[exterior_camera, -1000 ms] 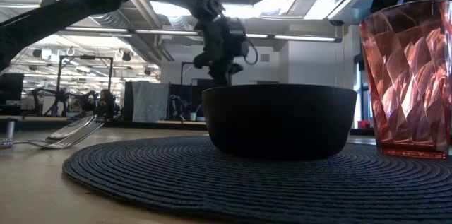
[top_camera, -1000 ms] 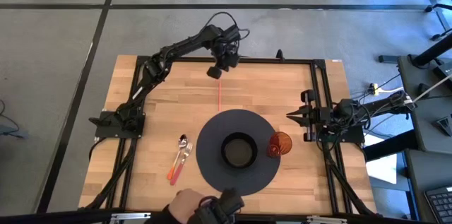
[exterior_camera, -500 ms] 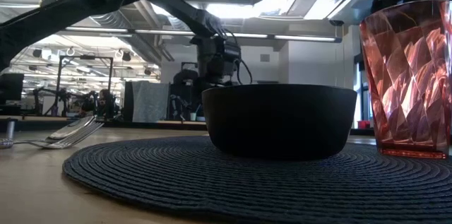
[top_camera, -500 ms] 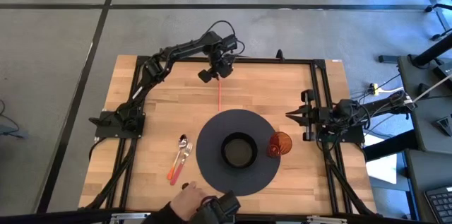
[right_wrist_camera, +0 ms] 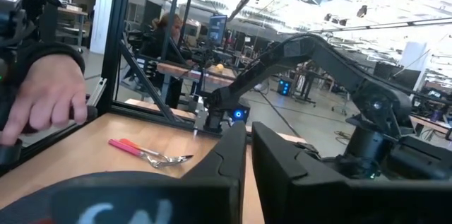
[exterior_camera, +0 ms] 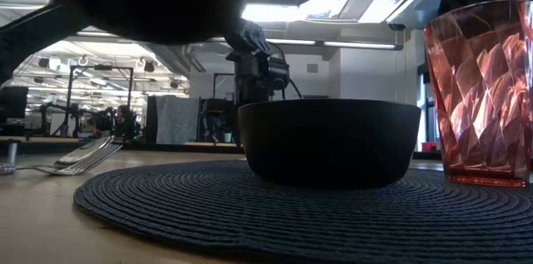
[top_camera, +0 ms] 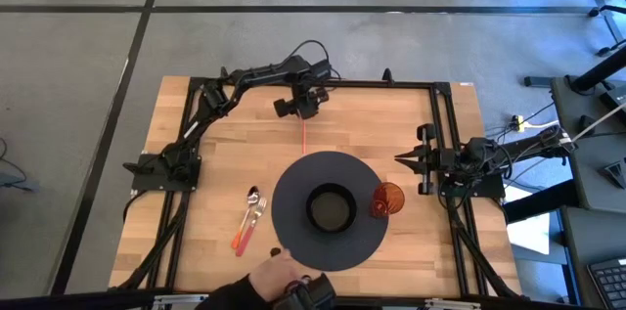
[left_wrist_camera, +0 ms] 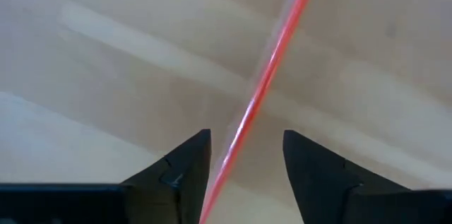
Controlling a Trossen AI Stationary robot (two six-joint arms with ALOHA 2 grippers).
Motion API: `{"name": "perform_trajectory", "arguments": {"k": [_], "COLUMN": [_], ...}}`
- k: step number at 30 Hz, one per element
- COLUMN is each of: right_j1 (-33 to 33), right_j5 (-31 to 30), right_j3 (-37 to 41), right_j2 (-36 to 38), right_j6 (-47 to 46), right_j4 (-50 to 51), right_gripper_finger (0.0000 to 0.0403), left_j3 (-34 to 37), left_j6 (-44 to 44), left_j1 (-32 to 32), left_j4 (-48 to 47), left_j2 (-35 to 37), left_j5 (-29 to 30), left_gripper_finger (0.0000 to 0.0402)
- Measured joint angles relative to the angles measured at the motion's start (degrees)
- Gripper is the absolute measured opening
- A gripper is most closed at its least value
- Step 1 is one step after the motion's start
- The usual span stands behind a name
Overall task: Pick & Place Utensil
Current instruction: Put the red straw into the orange cup on the mat
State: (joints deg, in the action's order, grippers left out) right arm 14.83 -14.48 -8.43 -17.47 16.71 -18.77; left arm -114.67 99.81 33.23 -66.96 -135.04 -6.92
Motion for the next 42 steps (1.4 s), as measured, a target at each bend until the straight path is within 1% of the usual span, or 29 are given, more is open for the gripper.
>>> {"name": "perform_trajectory", "arguments": {"k": [5,11,15,20,24,36,39,42], "right_j1": [0.0,0.0,0.0,0.0,0.0,0.0,0.0,0.0], "right_j5": [0.02,0.02,0.02,0.04,0.07,0.07,0.07,0.07], "right_j3": [0.0,0.0,0.0,0.0,0.0,0.0,0.0,0.0], "right_j2": [-0.01,0.0,-0.01,0.0,0.0,-0.01,-0.02,-0.02], "right_j6": [0.0,0.01,0.02,-0.22,-0.86,-1.02,-1.06,-1.11], "right_j4": [0.0,0.19,0.22,0.22,0.22,0.31,0.32,0.35], "right_gripper_finger": [0.0026,0.0026,0.0026,0.0026,0.0026,0.0026,0.0026,0.0026], "left_j3": [1.92,1.83,1.83,1.83,1.83,1.83,1.83,1.83], "left_j6": [2.97,1.64,1.73,-0.46,-0.5,-0.25,2.37,7.65], "left_j1": [-0.23,-0.19,-0.15,-0.15,-0.15,-0.15,-0.15,0.11], "left_j4": [2.75,3.23,3.63,4.02,4.0,3.5,3.27,1.15], "left_j2": [-0.02,0.09,0.09,0.09,0.09,0.09,0.09,0.09], "left_j5": [1.76,-0.21,-0.22,-0.22,-0.22,-0.21,0.45,2.23], "left_gripper_finger": [0.0158,0.0139,0.0124,0.0109,0.0108,0.0121,0.0121,0.0121]}}
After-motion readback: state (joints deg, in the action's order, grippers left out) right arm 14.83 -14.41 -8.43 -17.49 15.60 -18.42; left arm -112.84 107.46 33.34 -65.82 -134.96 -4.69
